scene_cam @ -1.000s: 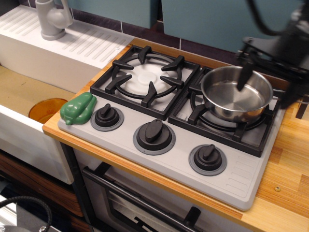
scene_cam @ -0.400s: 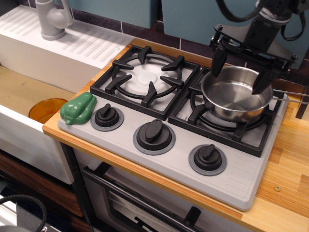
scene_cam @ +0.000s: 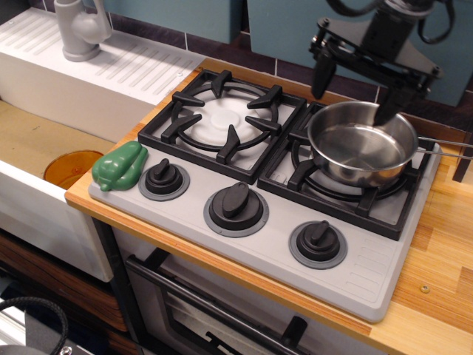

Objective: End effector reaching pot or pan

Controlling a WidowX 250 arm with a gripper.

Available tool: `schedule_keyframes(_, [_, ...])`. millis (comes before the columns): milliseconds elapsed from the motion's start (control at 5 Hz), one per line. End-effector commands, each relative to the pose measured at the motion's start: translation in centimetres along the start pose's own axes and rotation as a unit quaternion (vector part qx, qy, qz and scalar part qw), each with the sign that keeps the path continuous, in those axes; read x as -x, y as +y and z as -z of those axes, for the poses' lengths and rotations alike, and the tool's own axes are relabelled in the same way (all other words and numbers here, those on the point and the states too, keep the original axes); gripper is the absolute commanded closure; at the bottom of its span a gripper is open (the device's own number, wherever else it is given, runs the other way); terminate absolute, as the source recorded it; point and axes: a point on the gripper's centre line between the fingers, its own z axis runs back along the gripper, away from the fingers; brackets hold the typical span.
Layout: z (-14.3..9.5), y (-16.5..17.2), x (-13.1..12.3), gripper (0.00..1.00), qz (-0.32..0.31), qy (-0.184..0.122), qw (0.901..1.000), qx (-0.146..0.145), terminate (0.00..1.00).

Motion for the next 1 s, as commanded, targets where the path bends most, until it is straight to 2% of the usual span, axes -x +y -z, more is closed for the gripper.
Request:
schedule_keyframes(0, [0.8, 1.4, -2.0, 0.00, 0.006, -0.078, 0.9967, 0.024, 0.00])
schedule_keyframes(400, [3.1, 0.9, -0.7, 0.00, 0.007, -0.089, 0.9958, 0.020, 0.00])
schedule_keyframes(600, [2.9, -0.3, 0.6, 0.00, -0.009, -0.076, 0.9970, 0.017, 0.00])
schedule_keyframes(800, [2.6, -0.8, 1.6, 0.00, -0.017, -0.064, 0.9978, 0.009, 1.00])
